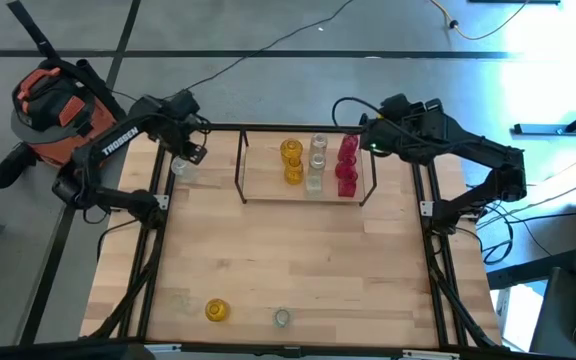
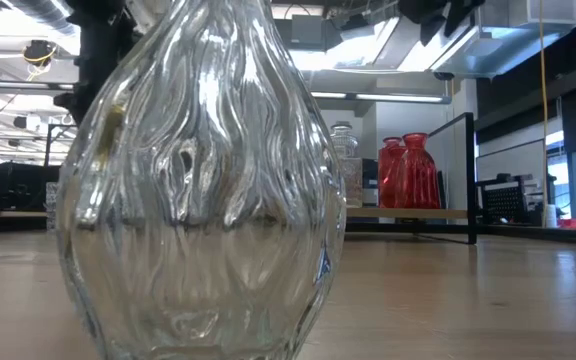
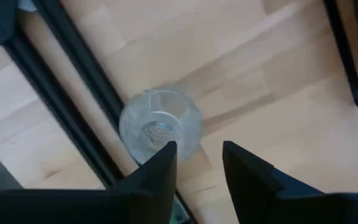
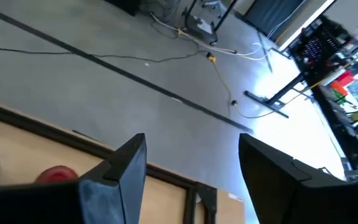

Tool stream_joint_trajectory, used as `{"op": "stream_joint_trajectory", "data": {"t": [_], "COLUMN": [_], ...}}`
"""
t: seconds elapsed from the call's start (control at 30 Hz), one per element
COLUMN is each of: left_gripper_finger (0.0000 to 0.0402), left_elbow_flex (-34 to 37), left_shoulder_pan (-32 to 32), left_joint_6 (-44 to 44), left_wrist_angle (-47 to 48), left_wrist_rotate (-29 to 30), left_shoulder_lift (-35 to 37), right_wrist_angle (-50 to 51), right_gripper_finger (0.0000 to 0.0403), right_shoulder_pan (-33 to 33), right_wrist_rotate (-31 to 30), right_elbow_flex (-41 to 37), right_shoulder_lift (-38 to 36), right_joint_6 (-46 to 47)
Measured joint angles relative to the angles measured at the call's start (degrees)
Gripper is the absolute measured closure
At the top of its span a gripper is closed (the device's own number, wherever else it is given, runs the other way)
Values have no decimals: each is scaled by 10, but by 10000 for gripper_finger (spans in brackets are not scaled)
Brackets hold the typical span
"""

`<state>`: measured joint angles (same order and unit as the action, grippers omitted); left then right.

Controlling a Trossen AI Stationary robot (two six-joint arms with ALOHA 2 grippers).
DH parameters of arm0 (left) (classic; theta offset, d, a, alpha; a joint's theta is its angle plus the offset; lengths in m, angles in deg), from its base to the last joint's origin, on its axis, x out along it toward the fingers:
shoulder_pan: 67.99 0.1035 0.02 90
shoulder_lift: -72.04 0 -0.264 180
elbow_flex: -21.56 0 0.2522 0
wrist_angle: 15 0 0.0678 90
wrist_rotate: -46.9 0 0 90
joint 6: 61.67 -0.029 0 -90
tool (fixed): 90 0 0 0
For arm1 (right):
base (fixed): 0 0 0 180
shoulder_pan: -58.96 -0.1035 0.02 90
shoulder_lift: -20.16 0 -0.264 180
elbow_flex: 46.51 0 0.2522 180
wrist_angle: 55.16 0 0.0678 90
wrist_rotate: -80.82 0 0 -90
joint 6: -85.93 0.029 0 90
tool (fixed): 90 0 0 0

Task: Sort vases onto shelf
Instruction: Put the transparent vase on the shelf

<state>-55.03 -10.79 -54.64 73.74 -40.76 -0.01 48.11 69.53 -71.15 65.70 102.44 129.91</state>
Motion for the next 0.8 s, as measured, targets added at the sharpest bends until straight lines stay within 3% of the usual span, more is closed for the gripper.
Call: {"op": "stream_joint_trajectory", "data": {"t": [0.27, 0.47, 0.8], "left_gripper_finger": [238, 238, 238], "left_elbow_flex": [0, 2, 52], "left_shoulder_pan": [4, -8, -9], "left_joint_6": [2, 47, 48], "left_wrist_angle": [-7, -20, -38], "left_wrist_rotate": [10, 36, 31], "left_shoulder_lift": [-9, -27, -34], "right_wrist_angle": [-57, -103, -106], "right_gripper_finger": [192, 192, 192], "right_shoulder_pan": [0, 0, 0], "right_wrist_rotate": [33, 64, 87], "right_elbow_flex": [0, 0, 0], "right_shoulder_lift": [0, 0, 0], "right_joint_6": [-43, -98, -99]}}
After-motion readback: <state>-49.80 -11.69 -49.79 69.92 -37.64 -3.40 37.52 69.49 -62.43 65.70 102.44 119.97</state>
